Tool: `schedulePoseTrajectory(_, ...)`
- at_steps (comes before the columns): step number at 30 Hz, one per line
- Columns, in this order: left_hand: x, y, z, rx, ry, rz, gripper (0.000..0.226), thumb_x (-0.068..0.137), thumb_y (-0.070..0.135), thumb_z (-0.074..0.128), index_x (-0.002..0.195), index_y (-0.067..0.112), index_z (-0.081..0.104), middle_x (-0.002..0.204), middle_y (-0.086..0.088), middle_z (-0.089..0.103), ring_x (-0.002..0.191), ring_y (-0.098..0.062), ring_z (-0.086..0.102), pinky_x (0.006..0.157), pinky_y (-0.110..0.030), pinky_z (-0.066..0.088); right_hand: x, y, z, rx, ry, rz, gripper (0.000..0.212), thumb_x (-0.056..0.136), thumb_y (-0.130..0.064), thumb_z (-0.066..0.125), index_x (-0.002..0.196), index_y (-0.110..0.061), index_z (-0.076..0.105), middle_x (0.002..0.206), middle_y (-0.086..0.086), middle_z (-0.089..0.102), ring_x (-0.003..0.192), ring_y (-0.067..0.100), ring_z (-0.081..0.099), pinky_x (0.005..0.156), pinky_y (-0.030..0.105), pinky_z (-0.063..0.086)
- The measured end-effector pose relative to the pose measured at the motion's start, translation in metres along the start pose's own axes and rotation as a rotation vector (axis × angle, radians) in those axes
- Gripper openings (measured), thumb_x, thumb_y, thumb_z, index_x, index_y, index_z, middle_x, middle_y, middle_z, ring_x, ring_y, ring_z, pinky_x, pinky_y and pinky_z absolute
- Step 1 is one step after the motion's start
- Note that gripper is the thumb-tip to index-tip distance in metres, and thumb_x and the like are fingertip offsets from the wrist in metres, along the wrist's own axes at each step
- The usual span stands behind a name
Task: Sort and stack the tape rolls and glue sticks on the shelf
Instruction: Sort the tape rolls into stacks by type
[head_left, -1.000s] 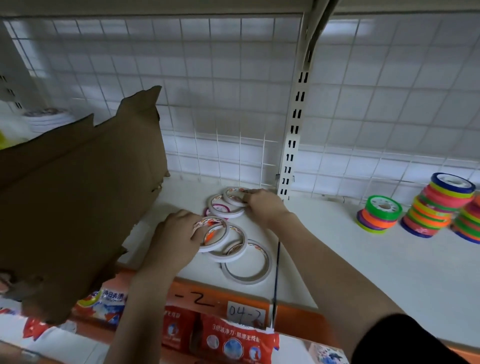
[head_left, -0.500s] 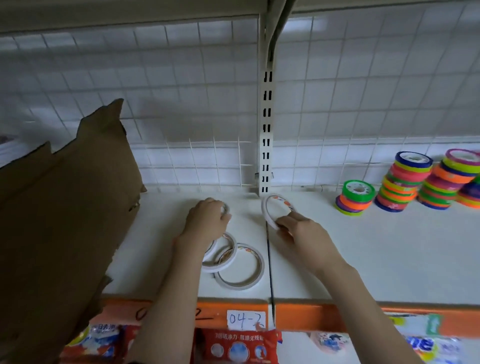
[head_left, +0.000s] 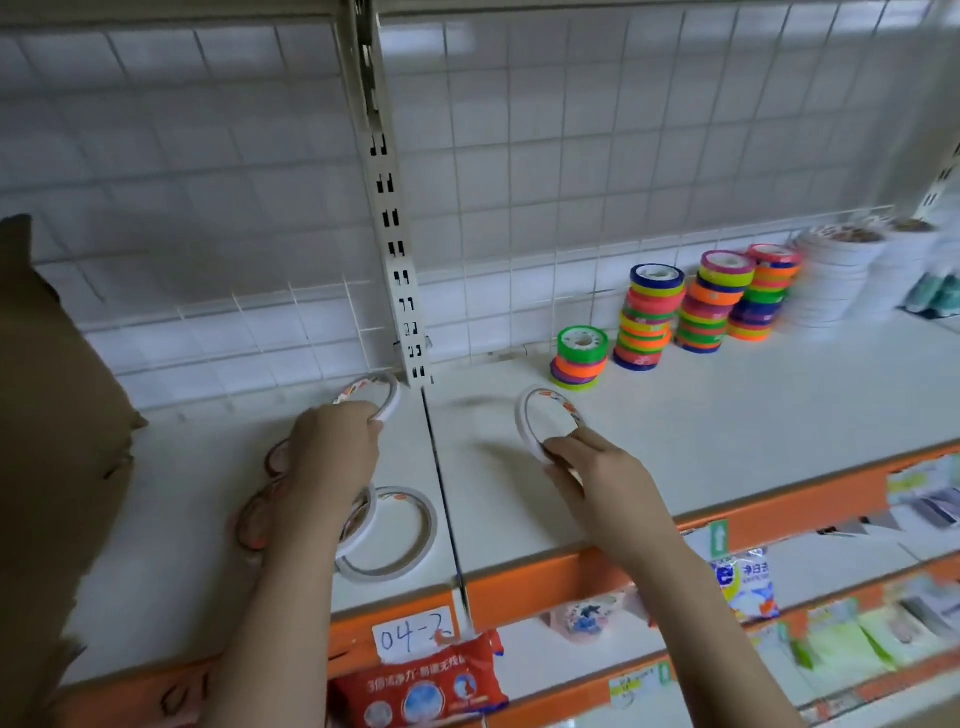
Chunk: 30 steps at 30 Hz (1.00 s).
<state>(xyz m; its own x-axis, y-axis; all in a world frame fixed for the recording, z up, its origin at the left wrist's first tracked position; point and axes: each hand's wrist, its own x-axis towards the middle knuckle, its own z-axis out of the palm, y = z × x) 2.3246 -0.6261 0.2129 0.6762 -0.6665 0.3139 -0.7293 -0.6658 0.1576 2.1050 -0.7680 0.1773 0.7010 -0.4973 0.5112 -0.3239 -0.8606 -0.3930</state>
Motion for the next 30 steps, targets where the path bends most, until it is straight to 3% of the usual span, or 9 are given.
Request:
schedulePoseTrajectory(3,-0.012,0.034,-0.005,-0.123,0.191,0.129,0.015,0.083,0.006,0.060,0.068,0.003,0.061,0.068,-0.023,0.062,0.064,-0.042,0.057,0.060,-0.038,0.044,0.001,0.012,-0.013,0.011,0.040,-0.026,0.018,0.078,-0.017,0.058,0.092,-0.013,0.070,0.082,0.004,0.064,0.066,0.029,0.064,0.050,0.030,0.046)
schedulePoseTrajectory(5,-0.020,0.061,-0.001,-0.175,0.308,0.135,0.013,0.081,0.006,0.056,0.076,0.000,0.067,0.072,-0.023,0.064,0.068,-0.042,0.059,0.064,-0.042,0.050,0.004,0.026,-0.022,0.014,0.061,-0.050,0.018,0.078,-0.016,0.058,0.091,-0.012,0.070,0.080,0.006,0.063,0.064,0.032,0.062,0.051,0.031,0.047)
schedulePoseTrajectory(10,-0.041,0.136,0.015,-0.232,0.409,0.095,0.028,0.084,0.015,0.047,0.088,-0.002,0.070,0.077,-0.022,0.065,0.071,-0.039,0.062,0.074,-0.047,0.052,0.012,0.078,-0.054,0.029,0.040,-0.170,0.019,0.076,-0.013,0.059,0.092,-0.011,0.070,0.077,0.008,0.061,0.062,0.035,0.059,0.055,0.036,0.050)
schedulePoseTrajectory(13,-0.053,0.182,0.026,-0.180,0.395,0.022,0.033,0.083,0.019,0.043,0.085,0.001,0.070,0.071,-0.019,0.065,0.064,-0.037,0.063,0.072,-0.048,0.052,0.011,0.116,-0.081,0.032,0.024,-0.221,0.021,0.075,-0.013,0.060,0.094,-0.010,0.071,0.077,0.009,0.062,0.061,0.036,0.060,0.054,0.037,0.051)
schedulePoseTrajectory(20,-0.080,0.252,0.044,-0.192,0.241,-0.063,0.050,0.083,0.031,0.031,0.094,0.002,0.071,0.083,-0.019,0.067,0.081,-0.037,0.064,0.084,-0.053,0.050,-0.007,0.183,-0.116,0.061,-0.055,-0.249,0.029,0.072,-0.012,0.059,0.097,-0.016,0.072,0.077,0.007,0.062,0.066,0.033,0.062,0.062,0.035,0.049)
schedulePoseTrajectory(26,-0.076,0.266,0.042,-0.171,0.264,-0.112,0.047,0.083,0.028,0.033,0.090,0.001,0.071,0.082,-0.021,0.068,0.079,-0.039,0.065,0.079,-0.052,0.052,-0.010,0.219,-0.128,-0.032,-0.062,-0.191,0.032,0.067,-0.013,0.062,0.095,-0.020,0.074,0.074,0.004,0.060,0.063,0.026,0.062,0.063,0.026,0.034)
schedulePoseTrajectory(30,-0.072,0.274,0.049,-0.237,0.266,-0.181,0.035,0.082,0.019,0.044,0.096,0.000,0.070,0.091,-0.022,0.067,0.090,-0.042,0.063,0.078,-0.058,0.050,-0.009,0.230,-0.134,-0.059,-0.045,-0.144,0.034,0.063,-0.010,0.061,0.093,-0.020,0.074,0.073,0.004,0.060,0.061,0.027,0.061,0.063,0.026,0.032)
